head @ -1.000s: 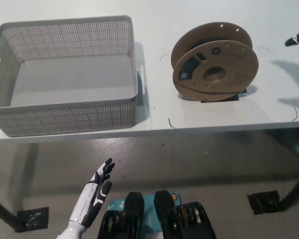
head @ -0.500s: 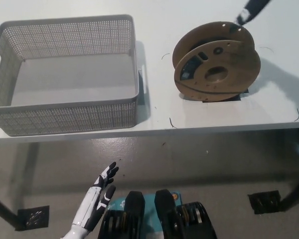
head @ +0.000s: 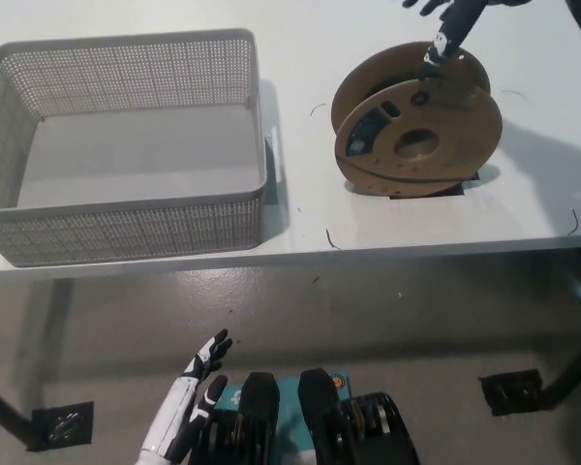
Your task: Use the right hand to pick up a 3d printing filament and place it into a container on the left side
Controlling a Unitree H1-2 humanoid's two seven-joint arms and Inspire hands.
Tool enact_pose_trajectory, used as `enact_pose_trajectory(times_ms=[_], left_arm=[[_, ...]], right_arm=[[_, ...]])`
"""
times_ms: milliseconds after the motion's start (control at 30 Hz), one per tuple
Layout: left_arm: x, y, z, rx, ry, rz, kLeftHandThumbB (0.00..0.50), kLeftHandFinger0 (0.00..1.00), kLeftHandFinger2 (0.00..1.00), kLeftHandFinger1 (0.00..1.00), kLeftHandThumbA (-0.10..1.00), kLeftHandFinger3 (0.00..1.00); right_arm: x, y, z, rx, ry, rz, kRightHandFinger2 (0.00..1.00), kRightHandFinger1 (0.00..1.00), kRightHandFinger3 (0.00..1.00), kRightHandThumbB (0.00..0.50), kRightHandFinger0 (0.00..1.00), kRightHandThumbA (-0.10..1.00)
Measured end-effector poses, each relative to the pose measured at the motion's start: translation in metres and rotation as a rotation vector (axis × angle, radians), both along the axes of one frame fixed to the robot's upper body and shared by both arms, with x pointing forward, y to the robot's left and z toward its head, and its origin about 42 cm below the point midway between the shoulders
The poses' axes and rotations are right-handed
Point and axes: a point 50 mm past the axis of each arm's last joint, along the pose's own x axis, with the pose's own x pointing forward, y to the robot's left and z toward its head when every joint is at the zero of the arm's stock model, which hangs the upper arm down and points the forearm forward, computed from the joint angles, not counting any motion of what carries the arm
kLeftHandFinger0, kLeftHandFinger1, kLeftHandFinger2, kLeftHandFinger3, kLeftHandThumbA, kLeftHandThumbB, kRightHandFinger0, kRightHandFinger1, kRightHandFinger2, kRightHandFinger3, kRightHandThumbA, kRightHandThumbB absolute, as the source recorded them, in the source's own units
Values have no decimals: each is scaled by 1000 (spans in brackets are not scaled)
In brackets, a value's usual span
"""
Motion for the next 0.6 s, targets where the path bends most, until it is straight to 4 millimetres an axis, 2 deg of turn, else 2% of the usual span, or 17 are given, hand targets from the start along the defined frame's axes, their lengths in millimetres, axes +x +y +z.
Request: enact_pose_trajectory(times_ms=[67,100,167,333,367,467,500,533,600], left_arm=[[0,0,0,1,0,0,317,1000,1000,1000,1000,1000],[0,0,0,1,0,0,311,1000,1000,1000,1000,1000],[-1,1,0,2,0,-1,310,1000,1000,1000,1000,1000],[0,2,0,5,-2,-1,325,1000,1000,1000,1000,1000],[0,2,1,6,-2,-1,327,1000,1000,1000,1000,1000],[2,3,2,8,-5,-2,329,1000,1000,1000,1000,1000],[2,3,2,8,-7,-2,330,1000,1000,1000,1000,1000],[3,2,2,8,-8,-3,330,1000,1000,1000,1000,1000],[4,2,3,8,-11,-3,323,1000,1000,1000,1000,1000]], right_arm=[[1,1,-5,-41,14,-4,1000,1000,1000,287,1000,1000],[1,1,-8,-51,29,0,1000,1000,1000,285,1000,1000],[2,1,-12,-58,47,12,1000,1000,1000,244,1000,1000],[2,1,-23,-29,114,25,1000,1000,1000,236,1000,1000],[2,1,-23,-24,122,28,1000,1000,1000,283,1000,1000],[1,2,-21,-29,123,40,1000,1000,1000,307,1000,1000],[2,3,-21,-35,120,44,1000,1000,1000,334,1000,1000],[2,4,-20,-45,117,48,1000,1000,1000,402,1000,1000],[2,7,-22,-77,114,53,1000,1000,1000,444,1000,1000]])
